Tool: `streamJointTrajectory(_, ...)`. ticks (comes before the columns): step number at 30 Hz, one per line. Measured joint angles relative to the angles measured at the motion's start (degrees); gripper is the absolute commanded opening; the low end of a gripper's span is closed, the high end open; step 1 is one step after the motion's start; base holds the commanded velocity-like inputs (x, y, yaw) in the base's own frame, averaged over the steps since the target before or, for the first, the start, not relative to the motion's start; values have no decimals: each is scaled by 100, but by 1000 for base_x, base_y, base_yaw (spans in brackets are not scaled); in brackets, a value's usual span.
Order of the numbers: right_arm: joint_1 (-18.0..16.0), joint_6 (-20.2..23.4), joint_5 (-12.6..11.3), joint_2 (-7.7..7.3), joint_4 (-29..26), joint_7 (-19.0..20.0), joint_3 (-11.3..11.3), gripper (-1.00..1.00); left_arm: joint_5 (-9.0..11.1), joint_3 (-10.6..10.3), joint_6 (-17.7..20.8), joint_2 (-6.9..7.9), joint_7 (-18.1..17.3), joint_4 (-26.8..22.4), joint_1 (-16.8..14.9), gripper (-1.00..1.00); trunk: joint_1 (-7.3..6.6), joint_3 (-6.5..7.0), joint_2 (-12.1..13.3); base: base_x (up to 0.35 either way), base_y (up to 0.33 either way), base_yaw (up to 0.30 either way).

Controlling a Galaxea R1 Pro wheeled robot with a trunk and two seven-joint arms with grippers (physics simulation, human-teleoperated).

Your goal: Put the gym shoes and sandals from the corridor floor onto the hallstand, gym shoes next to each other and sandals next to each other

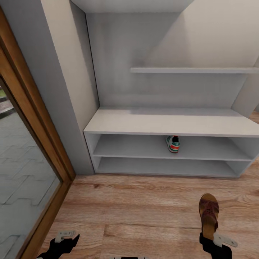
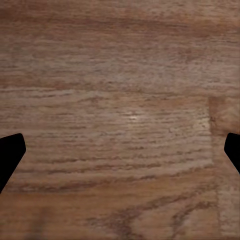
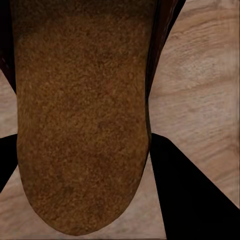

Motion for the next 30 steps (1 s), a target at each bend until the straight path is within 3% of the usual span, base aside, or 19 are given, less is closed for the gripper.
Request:
streamJointTrajectory(5, 0, 6, 2, 27, 35, -74, 22, -100, -29, -21, -39, -24, -13, 64, 16, 100, 0, 0, 0, 0, 0, 0)
streamJointTrajectory(8, 0, 32, 19, 176, 9, -86, 283, -100, -40, -32, -237, -39, -33, 159, 55, 100, 0, 0, 0, 0, 0, 0)
streamJointTrajectory(10, -9, 138, 55, 320, -36, -102, 728, -100, -44, -34, -328, -44, -55, 181, 63, 100, 0, 0, 0, 0, 0, 0)
streamJointTrajectory(12, -216, 1099, 75, 611, -294, -297, 1470, -100, -47, -35, -375, -40, -65, 192, 66, 100, 0, 1, 0, 0, 0, 0)
streamJointTrajectory(16, -484, 2070, 67, 999, -648, -800, 1645, -100, -46, -40, -391, -43, -70, 197, 72, 100, 0, 1, 0, 0, 0, 0)
streamJointTrajectory(17, -575, 2446, 70, 1242, -797, -1120, 1698, -100, -46, -42, -394, -45, -70, 201, 71, 100, 0, 1, 0, 0, 0, 0)
streamJointTrajectory(19, -654, 2658, 61, 1462, -901, -1376, 1731, -100, -51, -43, -395, -46, -70, 203, 78, 100, 0, 1, 0, 0, 0, 0)
streamJointTrajectory(22, -800, 2811, 93, 1486, -979, -1604, 1745, -100, -53, -45, -402, -46, -71, 203, 113, 100, 0, 1, 0, 0, 0, 0)
streamJointTrajectory(30, -1042, 2877, 78, 1486, -1051, -1715, 1761, -100, -49, -53, -405, -56, -79, 202, 157, 100, 0, 1, 0, 0, 0, 0)
